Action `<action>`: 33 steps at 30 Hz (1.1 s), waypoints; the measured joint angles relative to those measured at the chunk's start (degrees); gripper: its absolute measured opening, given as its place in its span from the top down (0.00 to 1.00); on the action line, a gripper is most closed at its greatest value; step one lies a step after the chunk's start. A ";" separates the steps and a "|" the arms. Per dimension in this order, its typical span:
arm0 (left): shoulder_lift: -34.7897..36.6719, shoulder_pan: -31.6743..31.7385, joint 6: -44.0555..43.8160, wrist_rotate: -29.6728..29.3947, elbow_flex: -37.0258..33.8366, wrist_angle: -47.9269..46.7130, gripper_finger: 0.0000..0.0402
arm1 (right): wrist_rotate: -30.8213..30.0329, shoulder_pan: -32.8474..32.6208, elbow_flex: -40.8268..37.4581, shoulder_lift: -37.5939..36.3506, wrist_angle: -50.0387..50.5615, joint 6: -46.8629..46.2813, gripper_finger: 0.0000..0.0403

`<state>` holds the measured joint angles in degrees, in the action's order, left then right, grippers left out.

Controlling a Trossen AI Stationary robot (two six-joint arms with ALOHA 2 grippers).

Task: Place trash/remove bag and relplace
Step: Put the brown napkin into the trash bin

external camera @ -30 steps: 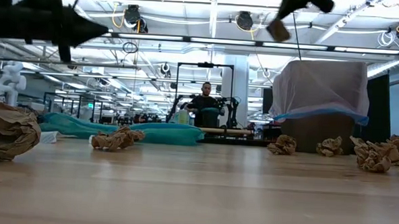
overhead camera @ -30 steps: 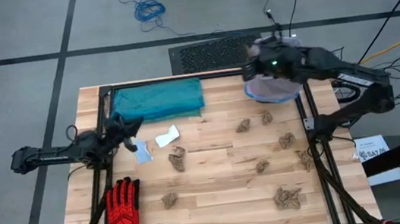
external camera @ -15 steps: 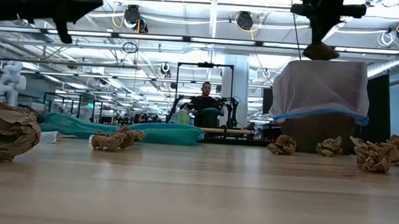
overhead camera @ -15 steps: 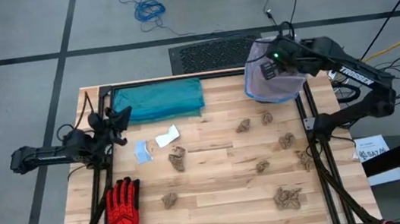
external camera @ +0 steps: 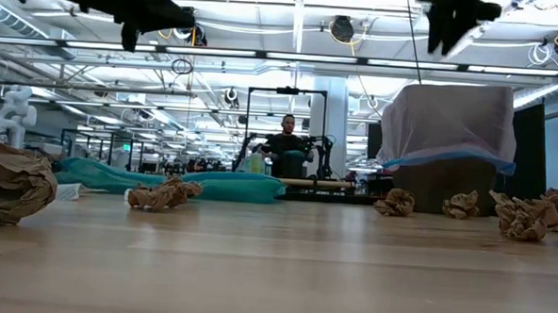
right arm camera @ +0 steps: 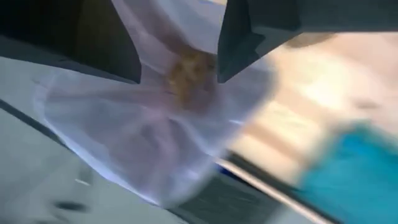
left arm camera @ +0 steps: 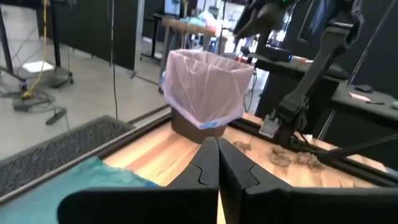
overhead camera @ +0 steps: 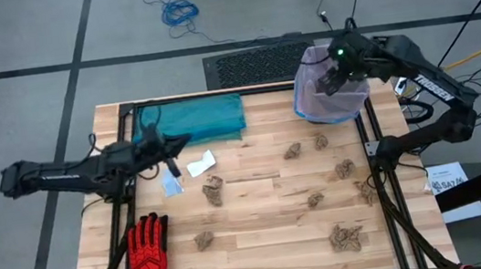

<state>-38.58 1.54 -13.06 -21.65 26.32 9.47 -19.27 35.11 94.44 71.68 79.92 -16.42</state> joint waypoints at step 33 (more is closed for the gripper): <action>0.53 1.01 -3.75 0.43 0.99 -5.77 1.00 | 11.30 -30.23 -37.91 12.20 -35.20 5.63 0.47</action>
<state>-38.04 2.56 -16.81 -21.22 27.31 3.70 -7.97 4.88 56.53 83.88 44.73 -10.78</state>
